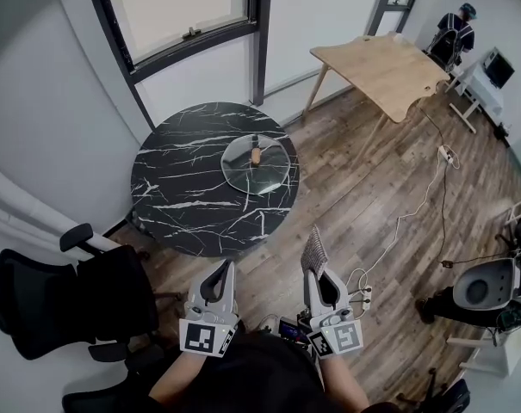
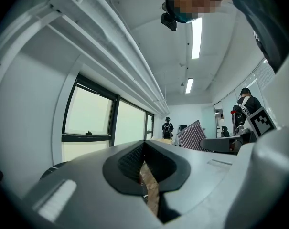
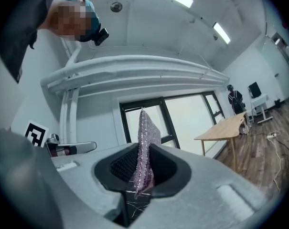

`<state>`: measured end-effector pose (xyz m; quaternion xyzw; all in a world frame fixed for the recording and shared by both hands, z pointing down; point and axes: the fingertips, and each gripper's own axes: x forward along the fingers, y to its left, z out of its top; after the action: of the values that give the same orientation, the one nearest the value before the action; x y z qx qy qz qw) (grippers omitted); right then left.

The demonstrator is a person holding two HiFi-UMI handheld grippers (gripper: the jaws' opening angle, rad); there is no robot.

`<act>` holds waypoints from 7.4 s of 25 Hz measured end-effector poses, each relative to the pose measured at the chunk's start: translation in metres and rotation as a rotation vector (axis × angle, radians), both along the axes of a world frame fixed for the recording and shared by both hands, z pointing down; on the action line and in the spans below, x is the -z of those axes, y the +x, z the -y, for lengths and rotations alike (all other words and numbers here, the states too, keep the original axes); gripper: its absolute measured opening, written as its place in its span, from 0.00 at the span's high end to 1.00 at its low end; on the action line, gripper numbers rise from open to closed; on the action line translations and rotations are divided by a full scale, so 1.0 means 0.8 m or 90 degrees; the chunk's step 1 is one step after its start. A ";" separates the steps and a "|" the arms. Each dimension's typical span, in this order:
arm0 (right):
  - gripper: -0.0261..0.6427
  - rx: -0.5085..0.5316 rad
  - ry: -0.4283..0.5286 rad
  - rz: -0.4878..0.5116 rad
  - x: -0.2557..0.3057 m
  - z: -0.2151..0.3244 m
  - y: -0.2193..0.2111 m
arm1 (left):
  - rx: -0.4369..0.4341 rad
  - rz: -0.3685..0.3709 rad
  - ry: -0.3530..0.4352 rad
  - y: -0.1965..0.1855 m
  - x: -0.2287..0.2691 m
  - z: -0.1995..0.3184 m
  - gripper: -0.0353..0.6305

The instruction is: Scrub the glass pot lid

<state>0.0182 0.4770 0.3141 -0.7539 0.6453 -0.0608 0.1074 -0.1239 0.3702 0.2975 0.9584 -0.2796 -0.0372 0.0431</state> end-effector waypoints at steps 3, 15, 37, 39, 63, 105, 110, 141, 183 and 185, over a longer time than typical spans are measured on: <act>0.86 0.021 0.002 0.002 -0.005 -0.004 0.007 | 0.011 -0.002 0.010 0.004 0.004 -0.007 0.94; 0.86 0.058 -0.005 0.018 -0.031 0.010 0.045 | 0.060 0.038 0.018 0.025 -0.007 -0.005 0.94; 0.86 0.027 -0.058 -0.013 -0.044 0.284 0.098 | -0.011 0.019 -0.044 0.095 -0.050 0.266 0.94; 0.86 0.023 -0.056 -0.016 -0.044 0.313 0.101 | -0.018 0.028 -0.047 0.095 -0.058 0.288 0.94; 0.86 0.177 -0.155 -0.030 -0.151 0.518 0.299 | 0.133 0.055 -0.088 0.230 -0.123 0.443 0.94; 0.86 0.721 -0.572 -0.495 -0.527 0.661 0.299 | 0.237 0.047 -0.132 0.304 -0.168 0.487 0.94; 0.86 0.709 -0.574 -0.526 -0.528 0.654 0.298 | 0.233 0.039 -0.129 0.304 -0.162 0.484 0.94; 0.86 0.557 -0.651 -0.562 -0.530 0.569 0.283 | 0.185 0.011 -0.124 0.241 -0.145 0.479 0.94; 0.86 0.355 -0.778 -0.310 -0.536 0.471 0.119 | 0.100 -0.013 -0.119 0.077 -0.147 0.430 0.94; 0.86 0.358 -0.777 -0.307 -0.537 0.472 0.111 | 0.101 -0.012 -0.121 0.070 -0.149 0.430 0.94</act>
<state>0.1068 0.0996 0.7436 -0.4771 0.6717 -0.2684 -0.4992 -0.0681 0.0264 0.4167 0.9245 -0.3563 -0.0228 0.1331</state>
